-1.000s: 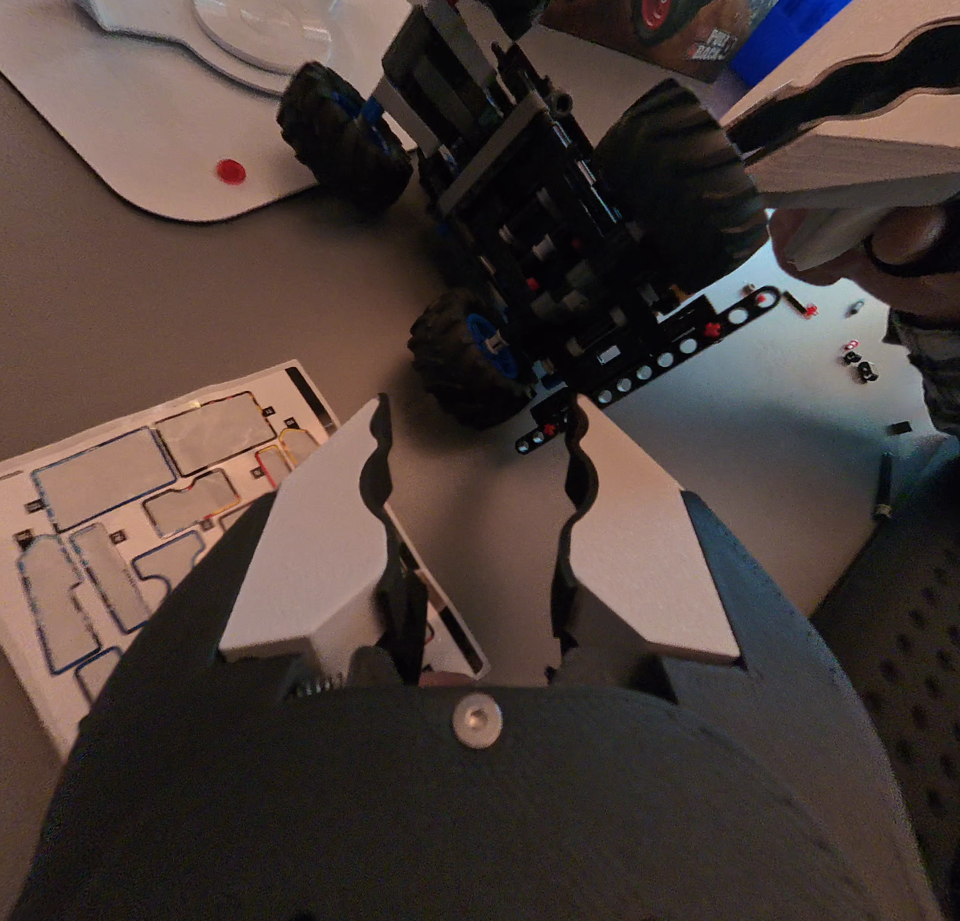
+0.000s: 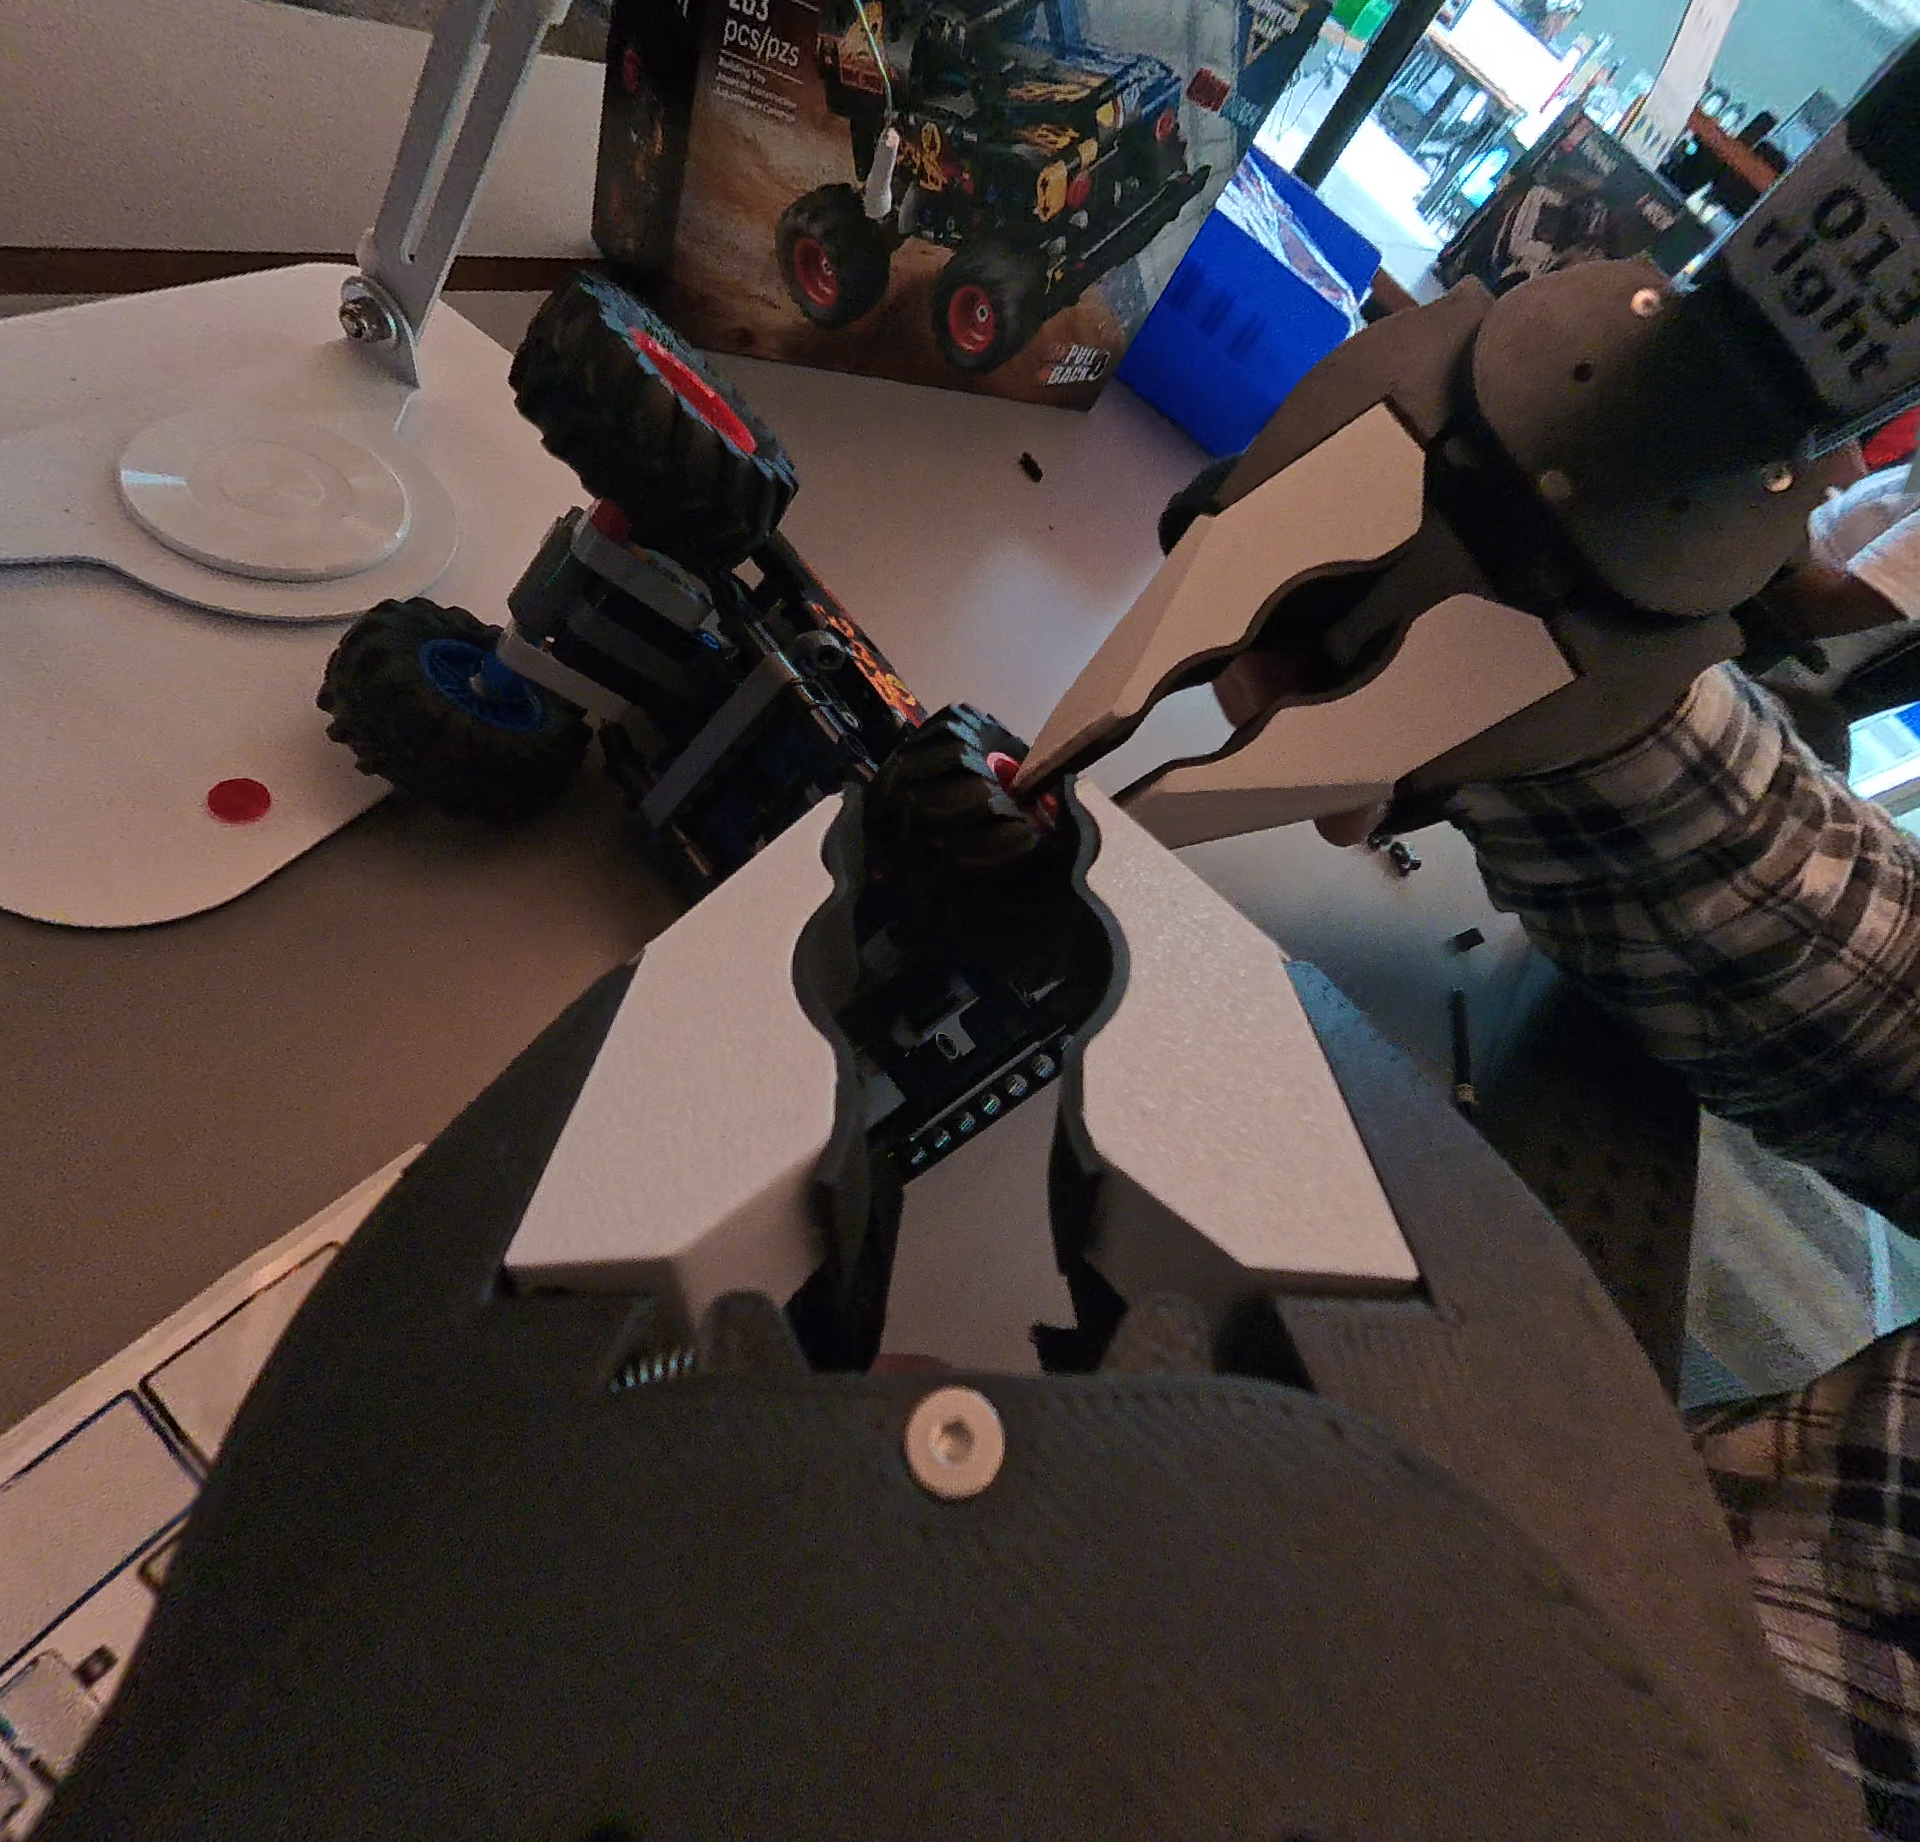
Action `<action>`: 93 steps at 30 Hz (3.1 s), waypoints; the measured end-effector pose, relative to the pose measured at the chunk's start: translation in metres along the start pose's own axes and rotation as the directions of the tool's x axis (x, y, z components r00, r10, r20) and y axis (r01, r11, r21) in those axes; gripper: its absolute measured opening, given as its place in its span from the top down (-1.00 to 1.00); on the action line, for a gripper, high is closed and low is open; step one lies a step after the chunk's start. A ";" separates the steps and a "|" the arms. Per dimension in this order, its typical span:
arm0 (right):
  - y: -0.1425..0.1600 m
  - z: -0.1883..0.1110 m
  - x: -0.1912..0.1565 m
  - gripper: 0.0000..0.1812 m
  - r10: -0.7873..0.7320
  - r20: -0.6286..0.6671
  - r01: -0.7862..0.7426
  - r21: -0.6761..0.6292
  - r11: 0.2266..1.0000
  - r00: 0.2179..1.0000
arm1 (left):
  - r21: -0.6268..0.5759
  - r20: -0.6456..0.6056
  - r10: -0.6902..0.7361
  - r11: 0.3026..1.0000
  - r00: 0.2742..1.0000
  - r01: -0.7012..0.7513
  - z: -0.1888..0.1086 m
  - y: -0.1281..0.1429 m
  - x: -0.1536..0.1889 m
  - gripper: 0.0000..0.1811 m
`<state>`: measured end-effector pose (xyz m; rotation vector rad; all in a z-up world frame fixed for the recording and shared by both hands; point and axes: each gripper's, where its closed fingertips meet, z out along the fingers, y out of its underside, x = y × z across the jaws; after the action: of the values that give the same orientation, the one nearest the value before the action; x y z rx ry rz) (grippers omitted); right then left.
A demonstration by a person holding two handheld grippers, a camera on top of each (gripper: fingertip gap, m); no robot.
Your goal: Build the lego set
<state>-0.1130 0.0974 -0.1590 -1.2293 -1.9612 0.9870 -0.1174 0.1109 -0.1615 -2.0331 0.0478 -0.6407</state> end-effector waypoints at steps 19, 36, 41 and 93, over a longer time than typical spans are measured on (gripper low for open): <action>-0.001 -0.011 0.004 0.77 0.219 0.130 -0.236 0.142 0.961 0.967 | 0.017 -0.012 0.024 1.000 1.000 -0.024 -0.002 0.000 -0.002 0.62; 0.011 -0.007 -0.005 0.97 0.121 0.067 -0.115 -0.094 0.989 0.990 | 0.059 -0.067 -0.002 0.998 0.998 0.006 0.003 0.000 0.007 0.61; 0.014 -0.008 -0.007 0.99 0.105 0.057 -0.093 -0.186 0.978 0.993 | 0.060 -0.049 0.024 0.998 0.998 -0.021 0.004 0.001 0.010 0.61; 0.018 -0.020 -0.011 1.00 0.177 -0.005 -0.176 -0.079 0.981 0.984 | 0.136 -0.041 0.062 0.989 0.997 -0.055 0.006 -0.005 0.018 0.67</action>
<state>-0.0849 0.0976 -0.1644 -1.4677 -1.9347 1.0055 -0.1002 0.1129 -0.1518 -1.8807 0.0885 -0.6363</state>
